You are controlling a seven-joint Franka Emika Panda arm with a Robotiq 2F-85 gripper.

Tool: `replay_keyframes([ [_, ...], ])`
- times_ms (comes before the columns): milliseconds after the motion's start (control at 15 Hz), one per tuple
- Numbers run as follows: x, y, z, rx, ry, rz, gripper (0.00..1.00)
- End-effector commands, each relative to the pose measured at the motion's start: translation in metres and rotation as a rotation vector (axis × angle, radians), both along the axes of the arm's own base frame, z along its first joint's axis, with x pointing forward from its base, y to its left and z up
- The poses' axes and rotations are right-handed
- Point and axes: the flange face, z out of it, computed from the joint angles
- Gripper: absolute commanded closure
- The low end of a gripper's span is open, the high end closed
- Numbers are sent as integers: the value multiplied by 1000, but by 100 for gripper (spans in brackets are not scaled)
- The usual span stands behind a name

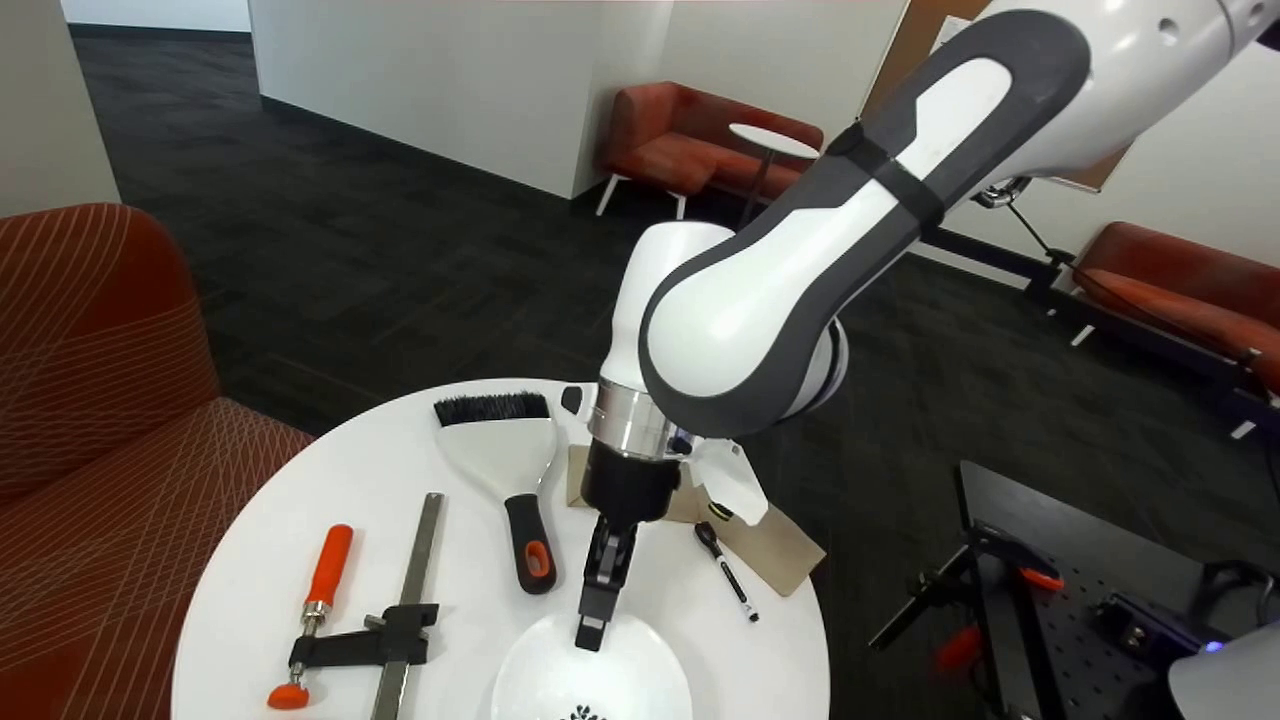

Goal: Move the white bowl to the right

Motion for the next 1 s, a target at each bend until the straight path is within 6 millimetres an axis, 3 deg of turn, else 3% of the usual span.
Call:
replay_keyframes([
  [0,4,-10,17,-26,9,-16,100],
  [667,26,-84,70,-202,-68,-117,98],
  [933,31,-119,70,-258,-85,-222,98],
])
